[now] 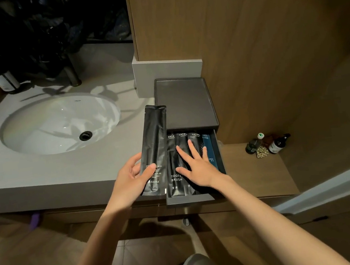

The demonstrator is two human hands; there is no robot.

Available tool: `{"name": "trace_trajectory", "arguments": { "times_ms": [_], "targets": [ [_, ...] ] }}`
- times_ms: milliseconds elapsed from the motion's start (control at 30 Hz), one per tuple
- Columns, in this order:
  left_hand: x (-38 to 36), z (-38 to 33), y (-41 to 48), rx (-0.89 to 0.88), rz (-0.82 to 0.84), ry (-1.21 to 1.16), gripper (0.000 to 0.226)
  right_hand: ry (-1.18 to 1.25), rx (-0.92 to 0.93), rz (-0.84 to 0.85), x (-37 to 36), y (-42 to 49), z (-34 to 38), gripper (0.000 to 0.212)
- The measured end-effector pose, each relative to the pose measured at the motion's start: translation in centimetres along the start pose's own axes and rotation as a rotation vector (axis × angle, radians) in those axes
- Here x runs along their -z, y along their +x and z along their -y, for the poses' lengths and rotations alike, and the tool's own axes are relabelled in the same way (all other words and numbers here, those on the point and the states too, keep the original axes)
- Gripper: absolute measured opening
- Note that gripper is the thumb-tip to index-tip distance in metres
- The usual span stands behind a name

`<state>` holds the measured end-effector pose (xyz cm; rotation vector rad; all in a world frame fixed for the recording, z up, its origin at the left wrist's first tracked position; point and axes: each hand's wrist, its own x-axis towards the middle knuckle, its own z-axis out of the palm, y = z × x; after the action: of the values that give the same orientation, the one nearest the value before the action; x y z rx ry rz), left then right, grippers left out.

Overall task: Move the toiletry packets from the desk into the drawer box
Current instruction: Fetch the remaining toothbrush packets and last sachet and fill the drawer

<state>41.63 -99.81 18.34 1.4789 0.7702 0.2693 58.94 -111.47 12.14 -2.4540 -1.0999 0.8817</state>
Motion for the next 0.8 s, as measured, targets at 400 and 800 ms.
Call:
{"name": "trace_trajectory", "arguments": {
  "times_ms": [400,800],
  "targets": [
    [-1.1,0.3,0.1,0.004,-0.024,-0.01,0.039,-0.123,0.117,0.198,1.7,-2.9,-3.3,0.1],
    [-0.9,0.3,-0.7,0.021,-0.045,-0.058,0.038,-0.126,0.094,0.171,0.9,-2.5,-1.8,0.111]
  ]
}}
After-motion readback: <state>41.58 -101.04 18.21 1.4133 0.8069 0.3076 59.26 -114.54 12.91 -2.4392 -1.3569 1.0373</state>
